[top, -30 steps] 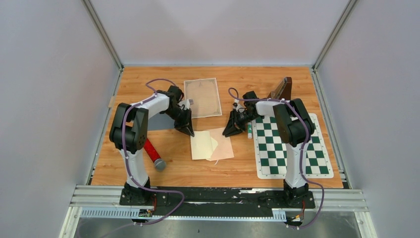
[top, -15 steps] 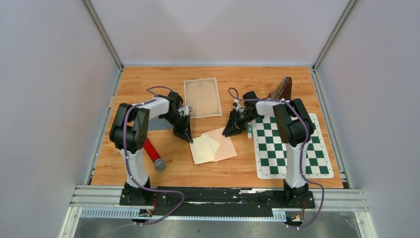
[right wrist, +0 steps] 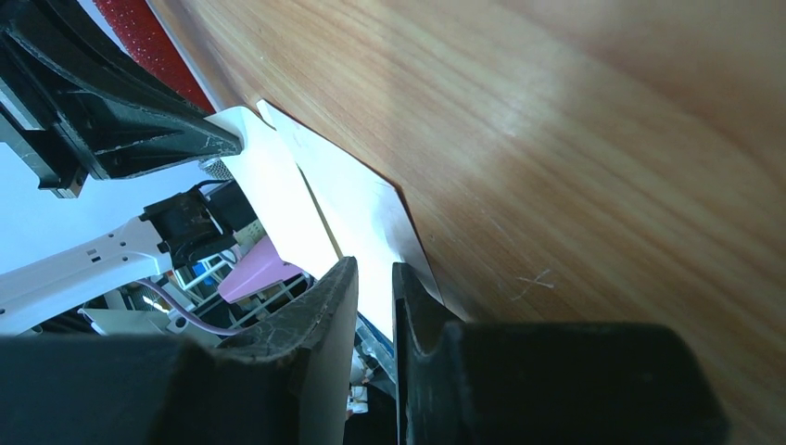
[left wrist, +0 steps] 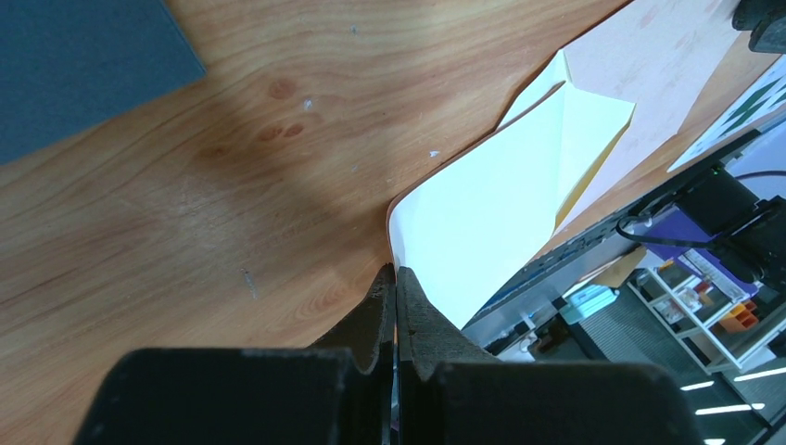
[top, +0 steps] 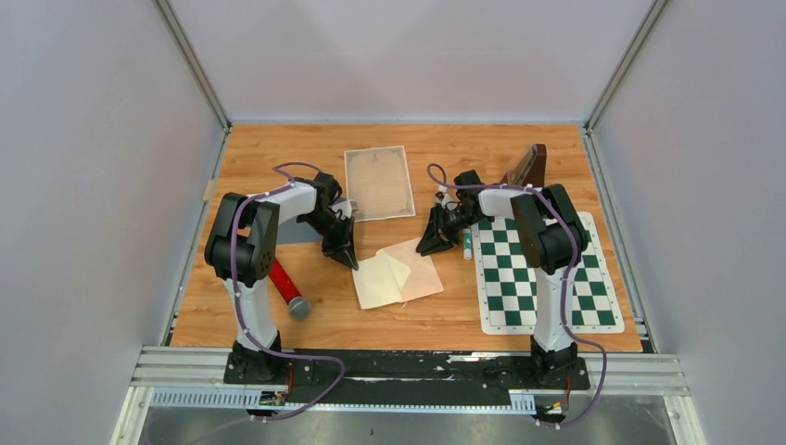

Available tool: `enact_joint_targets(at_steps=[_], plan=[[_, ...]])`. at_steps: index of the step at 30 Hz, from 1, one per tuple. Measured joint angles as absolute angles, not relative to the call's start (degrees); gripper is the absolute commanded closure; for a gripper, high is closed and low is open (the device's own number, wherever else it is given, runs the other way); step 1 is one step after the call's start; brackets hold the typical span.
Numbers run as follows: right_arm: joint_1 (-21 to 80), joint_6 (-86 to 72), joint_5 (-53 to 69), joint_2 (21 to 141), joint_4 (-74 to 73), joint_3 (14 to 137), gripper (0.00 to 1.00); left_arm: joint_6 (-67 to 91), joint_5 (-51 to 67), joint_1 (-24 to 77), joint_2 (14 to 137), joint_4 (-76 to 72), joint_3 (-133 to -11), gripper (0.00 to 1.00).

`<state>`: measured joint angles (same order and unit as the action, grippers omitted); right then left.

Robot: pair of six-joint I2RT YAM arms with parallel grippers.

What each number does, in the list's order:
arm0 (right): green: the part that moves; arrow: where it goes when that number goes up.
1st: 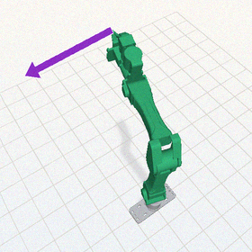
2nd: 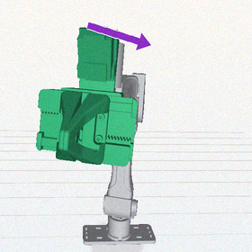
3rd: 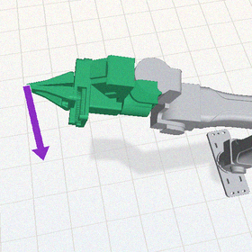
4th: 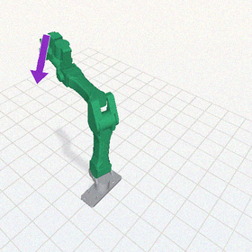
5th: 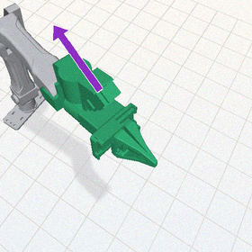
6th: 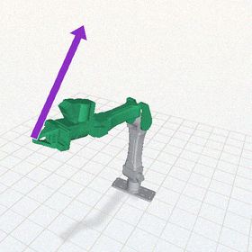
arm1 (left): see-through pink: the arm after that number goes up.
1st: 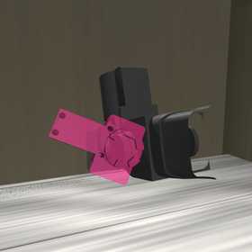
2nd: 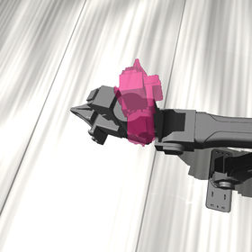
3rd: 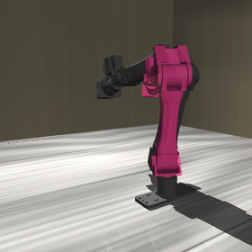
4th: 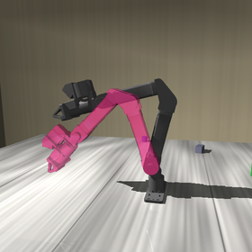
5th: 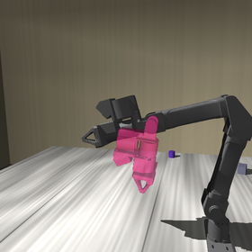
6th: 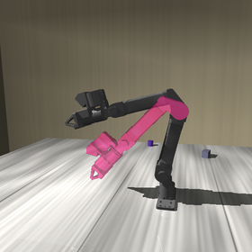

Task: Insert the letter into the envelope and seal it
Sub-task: Place the letter in the envelope.

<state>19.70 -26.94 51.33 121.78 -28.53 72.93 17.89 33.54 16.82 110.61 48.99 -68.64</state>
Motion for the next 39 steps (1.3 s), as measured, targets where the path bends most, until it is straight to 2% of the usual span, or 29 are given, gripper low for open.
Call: enact_joint_targets(at_steps=[29,39], plan=[[19.7,-27.6,51.6,121.9,-27.5,72.9,0.79,21.9,34.9,16.6,115.3,47.3,-73.3,1.00],[19.7,-27.7,51.7,121.8,-27.1,72.7,0.79,24.9,36.2,13.3,115.4,45.2,-73.4,1.00]])
